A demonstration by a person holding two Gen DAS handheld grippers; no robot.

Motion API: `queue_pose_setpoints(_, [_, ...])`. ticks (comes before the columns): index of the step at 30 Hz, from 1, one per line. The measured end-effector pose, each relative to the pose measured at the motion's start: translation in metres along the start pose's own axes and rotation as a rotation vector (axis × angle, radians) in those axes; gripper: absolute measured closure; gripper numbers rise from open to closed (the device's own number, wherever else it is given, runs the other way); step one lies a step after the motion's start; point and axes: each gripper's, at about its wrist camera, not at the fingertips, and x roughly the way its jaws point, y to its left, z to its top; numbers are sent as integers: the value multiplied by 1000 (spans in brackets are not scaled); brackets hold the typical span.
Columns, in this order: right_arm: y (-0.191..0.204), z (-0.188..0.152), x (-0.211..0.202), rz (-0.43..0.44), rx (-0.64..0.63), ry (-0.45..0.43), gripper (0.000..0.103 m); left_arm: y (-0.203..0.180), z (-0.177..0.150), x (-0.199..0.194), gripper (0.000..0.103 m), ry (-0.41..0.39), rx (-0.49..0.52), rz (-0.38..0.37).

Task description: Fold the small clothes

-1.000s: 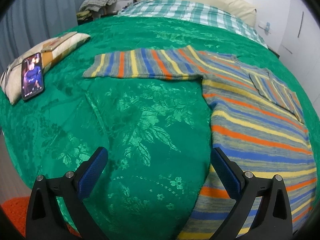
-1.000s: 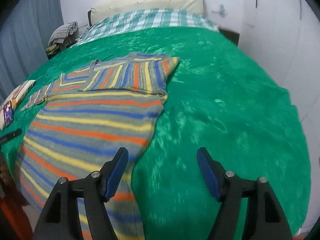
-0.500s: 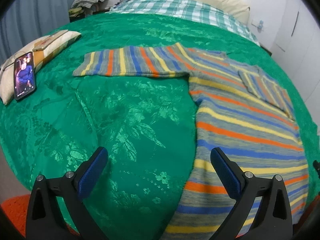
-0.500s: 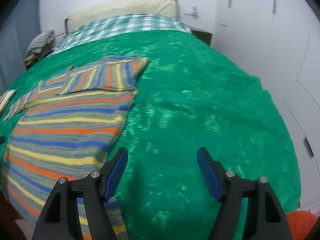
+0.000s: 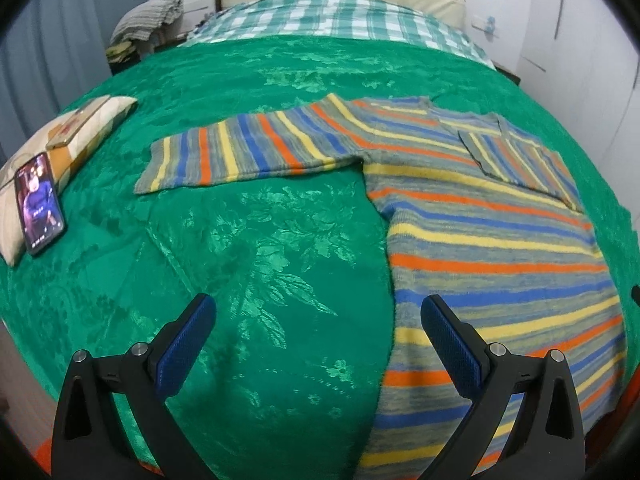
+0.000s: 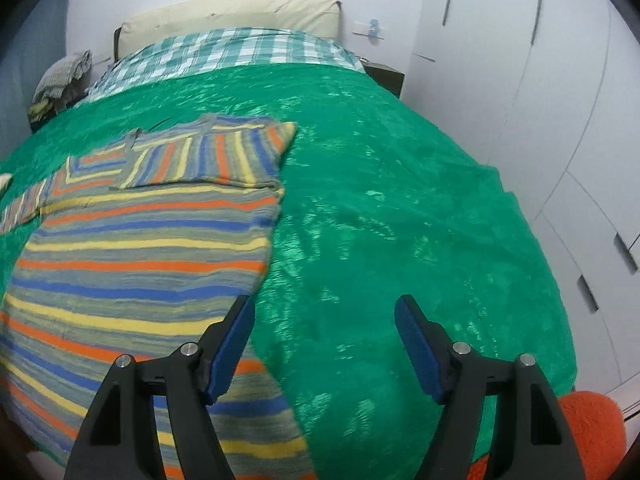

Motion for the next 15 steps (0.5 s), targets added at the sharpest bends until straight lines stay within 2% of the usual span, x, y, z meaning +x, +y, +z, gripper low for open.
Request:
queue_pose_setpoints(10, [42, -3, 15, -24, -68, 45, 25, 1, 0, -1, 1, 32, 39, -39])
queue_pose_setpoints(15, [58, -4, 16, -6, -104, 33, 25, 6, 0, 3, 1, 51, 12, -44])
